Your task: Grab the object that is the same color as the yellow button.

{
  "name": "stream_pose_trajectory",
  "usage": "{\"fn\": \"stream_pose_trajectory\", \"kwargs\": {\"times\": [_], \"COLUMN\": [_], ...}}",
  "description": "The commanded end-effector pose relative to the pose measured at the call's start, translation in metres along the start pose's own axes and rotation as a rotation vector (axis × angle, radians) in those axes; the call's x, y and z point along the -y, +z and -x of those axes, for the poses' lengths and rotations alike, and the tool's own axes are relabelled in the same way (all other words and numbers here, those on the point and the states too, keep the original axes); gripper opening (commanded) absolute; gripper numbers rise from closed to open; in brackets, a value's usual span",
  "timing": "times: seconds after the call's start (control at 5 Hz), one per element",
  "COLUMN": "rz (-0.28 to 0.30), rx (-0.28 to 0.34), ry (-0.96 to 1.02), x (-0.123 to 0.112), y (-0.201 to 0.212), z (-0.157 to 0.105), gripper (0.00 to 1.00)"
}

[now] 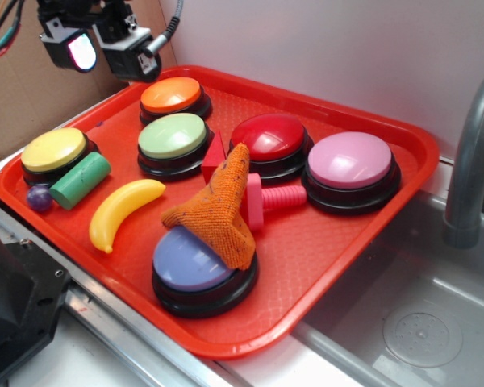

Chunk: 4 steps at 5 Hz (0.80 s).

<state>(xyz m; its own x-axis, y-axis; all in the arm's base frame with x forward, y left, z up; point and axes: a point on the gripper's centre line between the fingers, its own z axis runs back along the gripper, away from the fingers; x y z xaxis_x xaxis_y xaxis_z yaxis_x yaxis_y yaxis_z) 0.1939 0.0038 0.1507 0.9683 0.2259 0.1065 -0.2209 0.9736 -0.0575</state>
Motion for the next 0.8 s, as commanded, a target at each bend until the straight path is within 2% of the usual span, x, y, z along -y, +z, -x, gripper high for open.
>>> {"fn": "stream_pose_trajectory", "kwargs": {"times": [0.0,0.2,0.6], "rz": [0.0,0.028,0.031], "rx": [0.0,0.019,0.056], "ry": [0.0,-0.039,-0.018], "x": [0.0,0.001,0.001], "y": [0.0,-0.019,-0.063], "z": [0.0,0.002,0.014], "gripper": [1.0,1.0,1.0]}}
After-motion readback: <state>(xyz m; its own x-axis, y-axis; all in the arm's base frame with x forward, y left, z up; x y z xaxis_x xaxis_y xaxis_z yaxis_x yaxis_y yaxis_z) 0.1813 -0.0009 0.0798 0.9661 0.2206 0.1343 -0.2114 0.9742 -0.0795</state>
